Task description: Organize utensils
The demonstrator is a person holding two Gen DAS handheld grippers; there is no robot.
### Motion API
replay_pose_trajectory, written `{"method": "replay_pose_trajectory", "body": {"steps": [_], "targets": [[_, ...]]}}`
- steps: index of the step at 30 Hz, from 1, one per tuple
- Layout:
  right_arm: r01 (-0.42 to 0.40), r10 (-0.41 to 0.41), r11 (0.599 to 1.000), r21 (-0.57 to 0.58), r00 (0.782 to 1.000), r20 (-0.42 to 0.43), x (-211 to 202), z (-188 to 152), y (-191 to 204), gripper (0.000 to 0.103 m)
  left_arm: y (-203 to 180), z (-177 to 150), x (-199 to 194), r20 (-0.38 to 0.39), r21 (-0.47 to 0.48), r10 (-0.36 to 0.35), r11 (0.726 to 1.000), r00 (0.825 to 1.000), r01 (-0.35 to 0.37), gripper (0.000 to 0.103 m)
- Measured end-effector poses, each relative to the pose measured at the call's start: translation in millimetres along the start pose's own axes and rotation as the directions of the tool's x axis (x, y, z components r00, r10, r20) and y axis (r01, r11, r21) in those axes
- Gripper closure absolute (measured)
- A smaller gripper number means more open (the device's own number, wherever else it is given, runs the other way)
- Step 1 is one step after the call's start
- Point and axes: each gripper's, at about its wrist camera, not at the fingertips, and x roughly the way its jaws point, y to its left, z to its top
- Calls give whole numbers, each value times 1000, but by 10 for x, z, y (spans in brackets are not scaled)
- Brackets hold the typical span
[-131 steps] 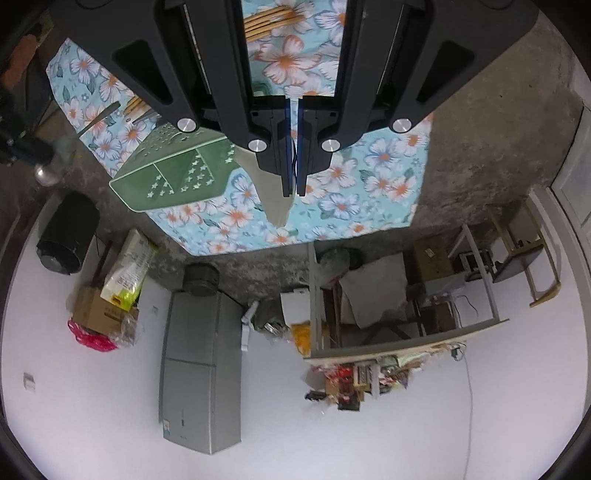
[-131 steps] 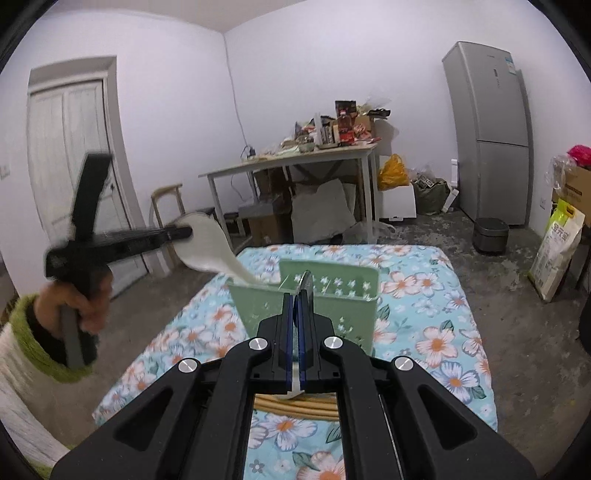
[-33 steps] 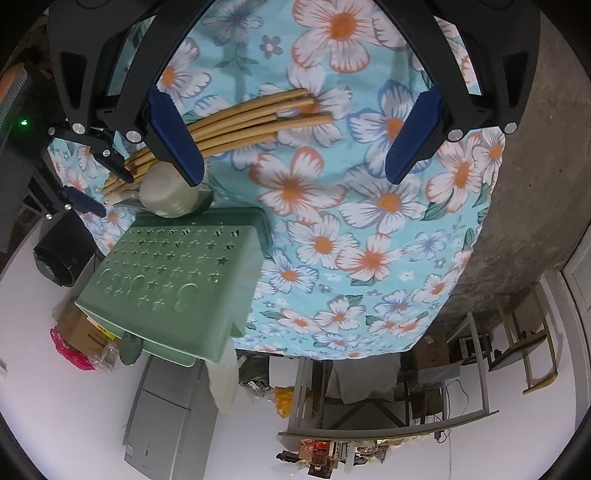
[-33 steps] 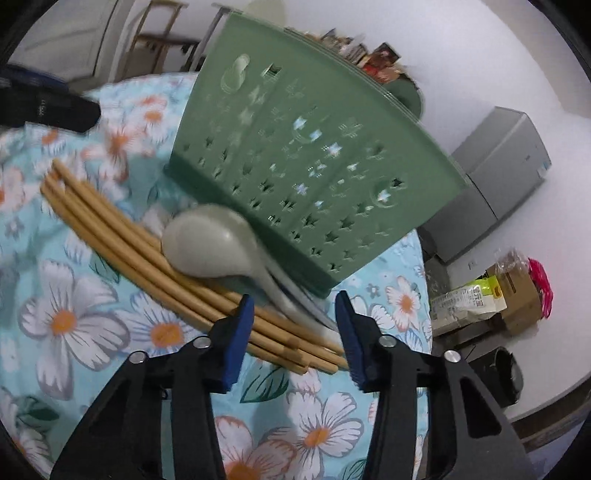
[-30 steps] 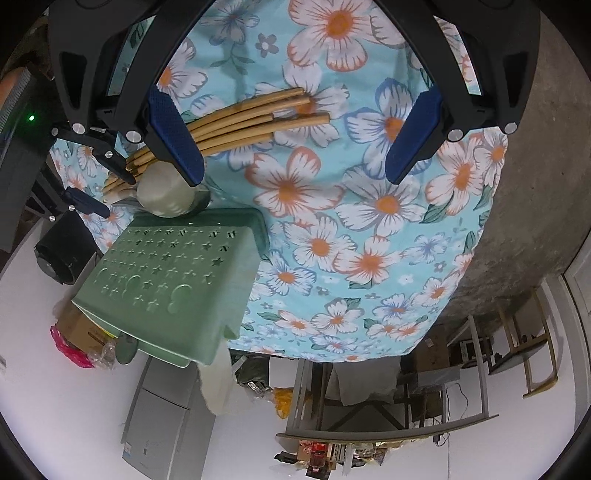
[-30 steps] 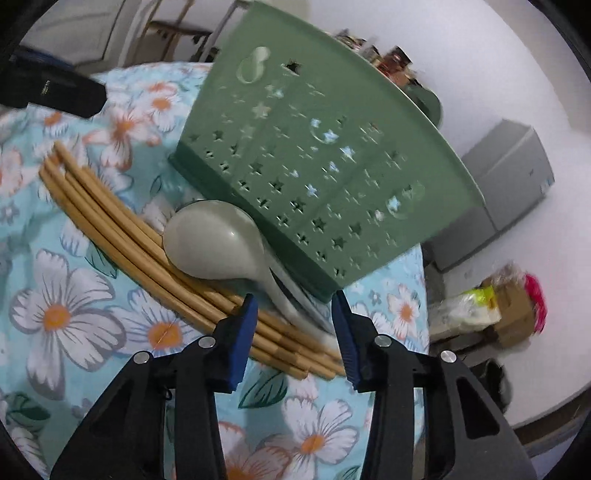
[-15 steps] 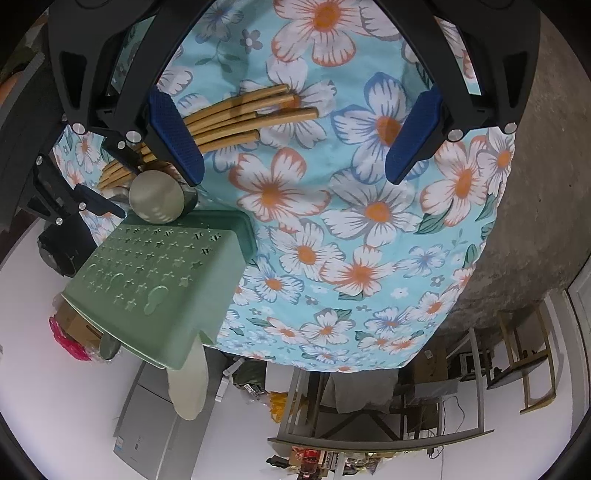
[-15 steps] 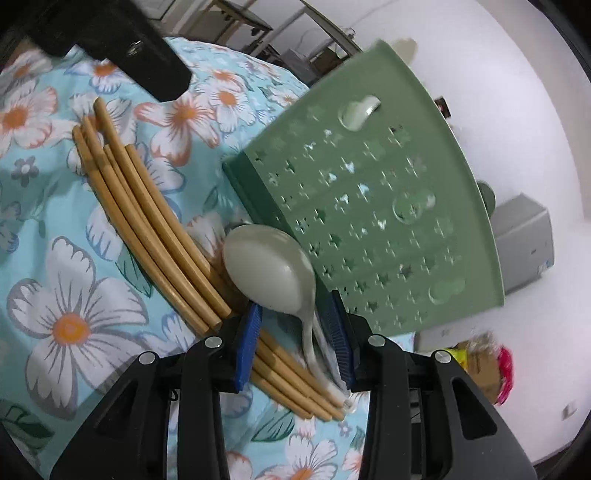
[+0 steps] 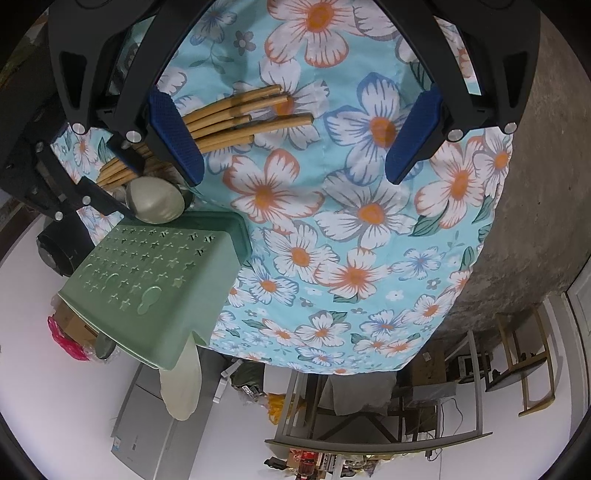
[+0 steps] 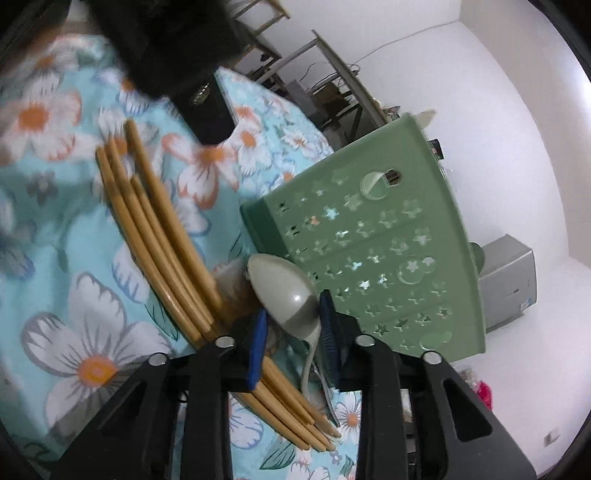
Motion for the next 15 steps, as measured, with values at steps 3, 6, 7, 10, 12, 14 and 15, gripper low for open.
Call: {"method": "replay_pose_trajectory", "body": {"steps": [3,6,7,10,12,14,15], "targets": [[-12,11,998,57,1000,11,-63,20,-113,90,1,0,-3,-1,-4,-4,1000,1000,4,8],[-13,11,994,111,1000,20,-135,18,-254,96,-8,-5,-15,1,-3,-7,1000,1000,7,8],[-21,18,991,135,1000,22,-152,27,-291,96,-14,-9,-22,1,-4,-10,1000,1000,10,8],[-16,9,979,203,999,35,-224,21,-413,97,-40,-20,-49,3,-8,-22,1000,1000,22,8],[-3,-7,969,246,999,41,-274,-9,-494,98,-65,-20,-76,8,-10,-43,999,999,43,8],[-2,-10,955,296,999,39,-273,-34,-621,98,-113,-19,-107,21,0,-69,998,997,69,9],[-2,-11,940,341,999,37,-309,-64,-700,98,-145,-16,-123,30,10,-83,996,996,83,9]]}}
